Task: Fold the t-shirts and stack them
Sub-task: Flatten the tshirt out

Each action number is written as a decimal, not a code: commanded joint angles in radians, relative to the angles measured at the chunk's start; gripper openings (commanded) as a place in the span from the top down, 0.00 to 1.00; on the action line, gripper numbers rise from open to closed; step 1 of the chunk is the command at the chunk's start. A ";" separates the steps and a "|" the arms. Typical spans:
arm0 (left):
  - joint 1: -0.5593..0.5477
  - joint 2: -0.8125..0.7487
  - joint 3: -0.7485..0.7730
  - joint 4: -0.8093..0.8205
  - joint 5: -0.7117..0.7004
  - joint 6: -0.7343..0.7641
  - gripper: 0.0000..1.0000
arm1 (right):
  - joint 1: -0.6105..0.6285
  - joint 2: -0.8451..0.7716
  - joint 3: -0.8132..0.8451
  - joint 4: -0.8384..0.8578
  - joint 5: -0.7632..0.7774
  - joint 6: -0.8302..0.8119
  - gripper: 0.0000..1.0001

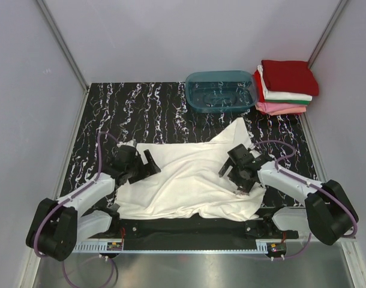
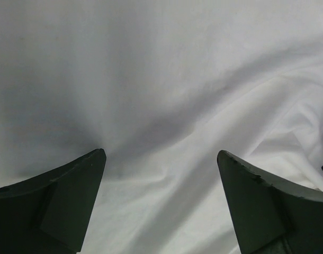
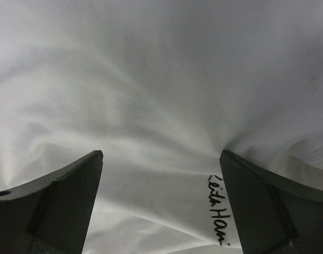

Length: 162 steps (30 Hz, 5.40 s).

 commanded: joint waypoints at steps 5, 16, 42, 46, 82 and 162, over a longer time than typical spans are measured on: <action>-0.011 -0.089 0.218 -0.369 -0.021 0.045 0.03 | 0.006 -0.011 0.310 -0.302 0.188 -0.114 0.00; -0.006 -0.138 0.493 -0.580 -0.096 0.306 0.01 | -0.211 0.201 0.438 -0.148 0.088 -0.288 0.19; 0.024 -0.308 0.383 -0.482 -0.123 0.373 0.01 | -0.259 0.711 0.795 -0.074 0.081 -0.392 0.51; 0.024 -0.311 0.381 -0.482 -0.126 0.370 0.01 | -0.264 0.723 0.788 -0.063 0.074 -0.383 0.53; 0.027 -0.276 0.378 -0.480 -0.126 0.364 0.01 | -0.273 1.094 1.470 -0.175 -0.184 -0.409 0.42; 0.098 -0.236 0.409 -0.512 -0.124 0.378 0.01 | -0.238 0.588 1.036 -0.046 -0.034 -0.581 0.21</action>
